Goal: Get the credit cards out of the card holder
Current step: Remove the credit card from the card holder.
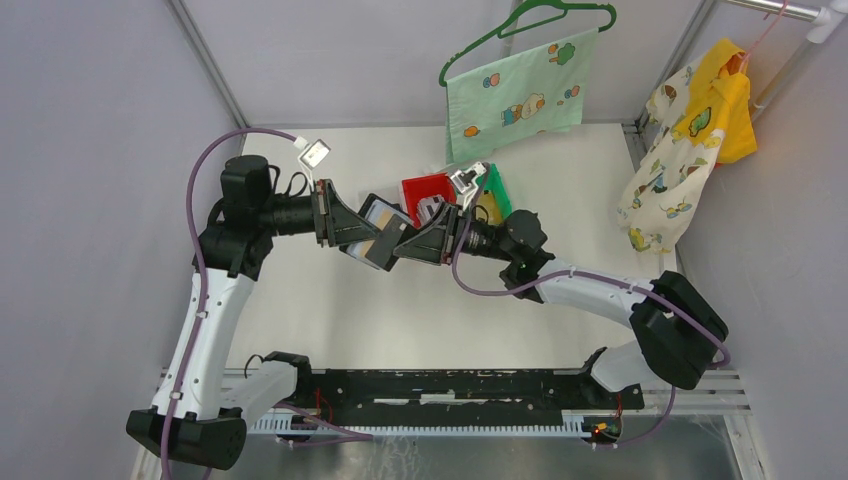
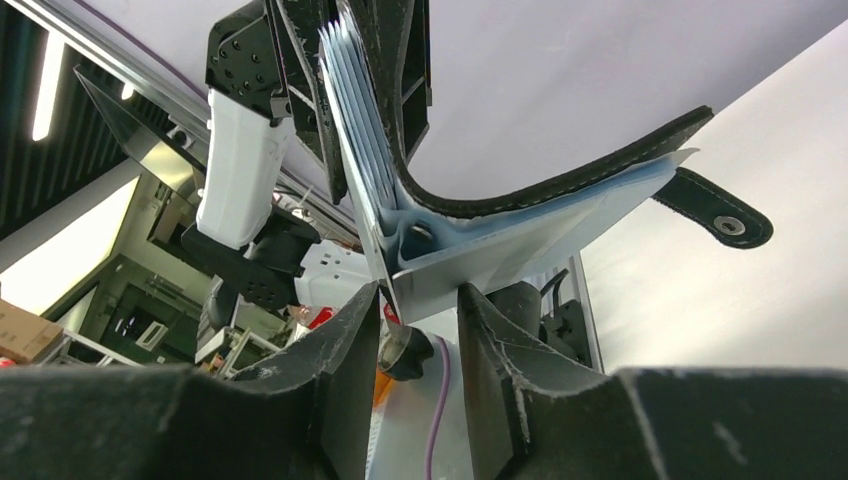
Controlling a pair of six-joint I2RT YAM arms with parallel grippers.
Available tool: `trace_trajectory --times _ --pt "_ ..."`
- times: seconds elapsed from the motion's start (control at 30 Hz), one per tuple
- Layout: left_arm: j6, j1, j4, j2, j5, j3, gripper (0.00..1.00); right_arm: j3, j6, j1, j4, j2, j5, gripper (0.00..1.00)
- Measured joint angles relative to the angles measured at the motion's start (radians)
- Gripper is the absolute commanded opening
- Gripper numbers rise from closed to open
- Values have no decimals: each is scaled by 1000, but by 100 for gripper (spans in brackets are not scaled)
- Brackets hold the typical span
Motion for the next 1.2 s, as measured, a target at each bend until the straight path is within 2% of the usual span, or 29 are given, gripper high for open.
trace_trajectory --times 0.27,0.43,0.83,1.2 --pt "60 3 -47 0 -13 7 2 21 -25 -14 -51 0 -65 11" --pt "110 3 -84 2 -29 21 2 18 -10 -27 -21 -3 -95 1" --pt "162 -4 -138 13 -39 37 2 -79 6 -51 32 -50 -109 0" --pt "185 -4 -169 21 -83 75 2 -229 -2 -189 16 -152 -136 0"
